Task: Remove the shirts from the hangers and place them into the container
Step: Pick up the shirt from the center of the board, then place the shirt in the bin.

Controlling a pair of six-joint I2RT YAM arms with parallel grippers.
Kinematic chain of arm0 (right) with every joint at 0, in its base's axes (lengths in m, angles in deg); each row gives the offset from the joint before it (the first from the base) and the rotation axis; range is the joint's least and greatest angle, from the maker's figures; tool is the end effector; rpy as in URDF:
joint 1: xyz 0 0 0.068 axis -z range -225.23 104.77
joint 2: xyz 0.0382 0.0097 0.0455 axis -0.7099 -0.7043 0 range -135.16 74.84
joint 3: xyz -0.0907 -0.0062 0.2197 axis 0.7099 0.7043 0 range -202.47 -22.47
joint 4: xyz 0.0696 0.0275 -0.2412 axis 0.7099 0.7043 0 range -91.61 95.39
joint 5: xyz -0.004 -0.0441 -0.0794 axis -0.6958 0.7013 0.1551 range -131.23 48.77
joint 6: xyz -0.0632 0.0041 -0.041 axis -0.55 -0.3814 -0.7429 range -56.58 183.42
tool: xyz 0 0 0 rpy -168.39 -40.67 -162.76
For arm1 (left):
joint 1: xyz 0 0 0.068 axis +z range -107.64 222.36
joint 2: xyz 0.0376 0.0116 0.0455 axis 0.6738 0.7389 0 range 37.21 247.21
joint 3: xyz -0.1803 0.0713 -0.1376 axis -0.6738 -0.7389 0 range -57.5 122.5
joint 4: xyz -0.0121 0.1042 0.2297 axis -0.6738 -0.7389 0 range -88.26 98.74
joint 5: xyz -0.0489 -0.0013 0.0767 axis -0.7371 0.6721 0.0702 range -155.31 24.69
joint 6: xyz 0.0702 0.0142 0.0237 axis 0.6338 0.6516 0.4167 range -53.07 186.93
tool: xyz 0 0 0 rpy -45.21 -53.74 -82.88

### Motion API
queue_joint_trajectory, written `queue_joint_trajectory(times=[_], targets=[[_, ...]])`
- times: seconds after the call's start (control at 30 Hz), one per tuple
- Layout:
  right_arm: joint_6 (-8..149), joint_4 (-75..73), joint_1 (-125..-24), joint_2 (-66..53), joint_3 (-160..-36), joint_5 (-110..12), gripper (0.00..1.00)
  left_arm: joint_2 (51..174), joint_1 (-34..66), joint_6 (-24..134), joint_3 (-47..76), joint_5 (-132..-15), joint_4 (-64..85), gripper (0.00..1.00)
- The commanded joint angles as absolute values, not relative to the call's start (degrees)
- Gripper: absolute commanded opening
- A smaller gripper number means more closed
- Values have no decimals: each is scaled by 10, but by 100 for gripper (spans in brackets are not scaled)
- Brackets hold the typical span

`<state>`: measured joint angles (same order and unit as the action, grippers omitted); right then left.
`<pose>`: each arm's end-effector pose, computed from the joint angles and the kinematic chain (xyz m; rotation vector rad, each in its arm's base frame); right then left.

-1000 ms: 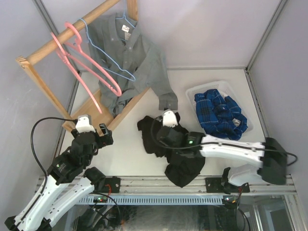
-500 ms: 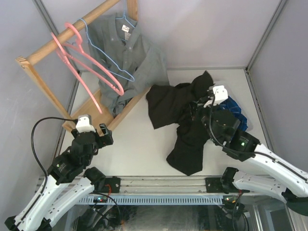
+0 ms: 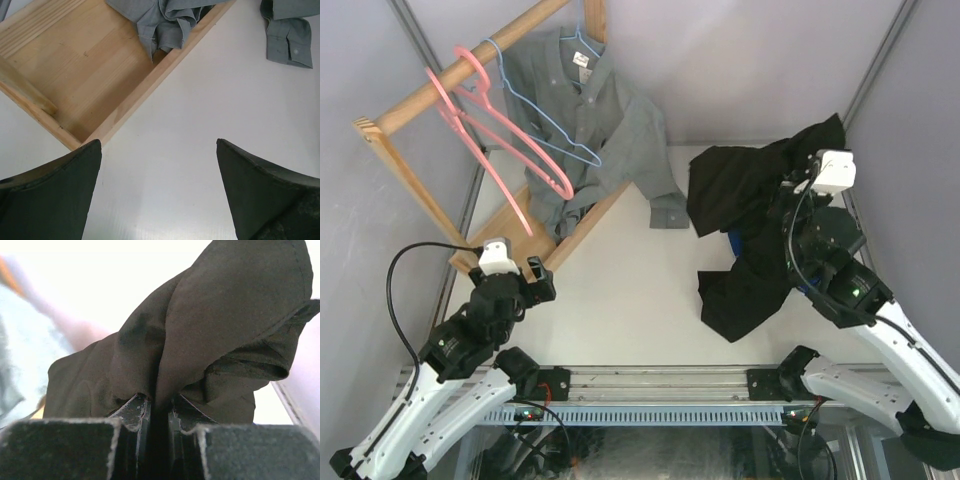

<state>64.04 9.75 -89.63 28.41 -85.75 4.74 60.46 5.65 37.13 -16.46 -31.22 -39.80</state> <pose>0.1669 0.0995 0.4154 0.0823 1.5021 0.0403 0.1221 -0.0465 0.2677 -0.2251 1.9969 -0.1099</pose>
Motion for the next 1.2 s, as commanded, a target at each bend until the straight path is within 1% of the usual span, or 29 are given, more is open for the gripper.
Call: queue_joint_trajectory(times=[0.0,0.13,0.2,0.23,0.3,0.33,0.37,0.4,0.5,0.53,0.6,0.7,0.8,0.93,1.0,1.07,1.1,1.17], targets=[[725,172,-767,264,-893,-21,0,610,61,381,-167,-314,-380,100],[842,247,-608,202,-889,-179,0,611,61,382,-167,-315,-379,100],[867,254,-557,146,-884,-270,0,613,61,385,-167,-320,-377,100],[875,264,-546,119,-884,-271,0,615,61,386,-167,-322,-376,100],[886,283,-538,55,-876,-215,0,617,61,386,-166,-322,-377,100],[885,283,-535,32,-865,-207,0,616,61,384,-165,-318,-379,100],[880,268,-533,8,-846,-217,0,614,61,383,-165,-314,-380,100],[871,252,-531,-21,-821,-265,0,611,61,381,-167,-312,-382,100],[873,255,-534,-125,-808,-361,0,605,62,382,-169,-314,-378,100],[875,259,-537,-159,-807,-374,0,605,62,383,-169,-316,-377,100],[881,267,-543,-207,-803,-369,0,605,62,384,-169,-318,-377,100],[890,257,-545,-218,-787,-331,1,608,62,385,-169,-319,-377,100],[882,262,-549,-180,-788,-262,7,611,63,385,-169,-320,-376,100],[859,263,-545,-78,-796,-295,17,618,65,387,-168,-323,-374,100],[846,265,-544,-28,-806,-326,29,621,67,388,-167,-325,-373,100],[855,275,-539,13,-817,-338,43,625,68,388,-167,-325,-374,100],[859,280,-535,29,-825,-346,46,626,68,388,-166,-326,-374,100],[867,289,-521,61,-844,-364,59,626,69,389,-165,-327,-374,100]])
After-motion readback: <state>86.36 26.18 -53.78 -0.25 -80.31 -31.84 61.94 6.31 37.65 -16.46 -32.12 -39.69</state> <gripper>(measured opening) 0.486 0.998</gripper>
